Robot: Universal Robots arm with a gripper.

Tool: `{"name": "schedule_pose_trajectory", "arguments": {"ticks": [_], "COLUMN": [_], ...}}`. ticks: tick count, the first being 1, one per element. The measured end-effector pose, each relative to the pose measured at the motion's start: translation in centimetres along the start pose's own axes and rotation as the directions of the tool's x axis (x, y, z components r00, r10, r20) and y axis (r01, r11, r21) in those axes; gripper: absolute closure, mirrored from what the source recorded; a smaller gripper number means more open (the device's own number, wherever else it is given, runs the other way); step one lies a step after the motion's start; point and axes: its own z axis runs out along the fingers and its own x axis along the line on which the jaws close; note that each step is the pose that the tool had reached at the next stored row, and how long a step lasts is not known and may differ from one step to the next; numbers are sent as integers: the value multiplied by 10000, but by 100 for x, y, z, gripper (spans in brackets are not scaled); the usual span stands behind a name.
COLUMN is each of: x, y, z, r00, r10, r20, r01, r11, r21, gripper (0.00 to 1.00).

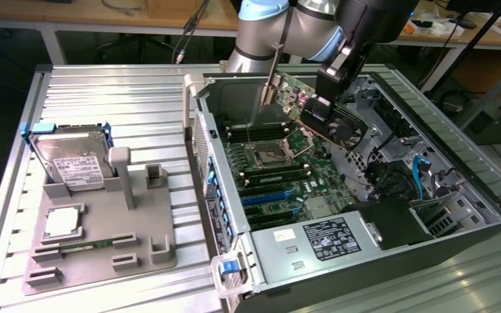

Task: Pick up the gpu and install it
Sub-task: 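Insert the gpu into the slot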

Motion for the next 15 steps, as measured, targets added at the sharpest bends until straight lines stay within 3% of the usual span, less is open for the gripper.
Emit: {"name": "schedule_pose_trajectory", "arguments": {"ticks": [15], "x": [0], "y": [0], "z": [0], "r00": [9975], "r10": [-713], "r20": [-11], "r01": [713], "r11": [9975], "r21": [-5], "gripper": [73]}}
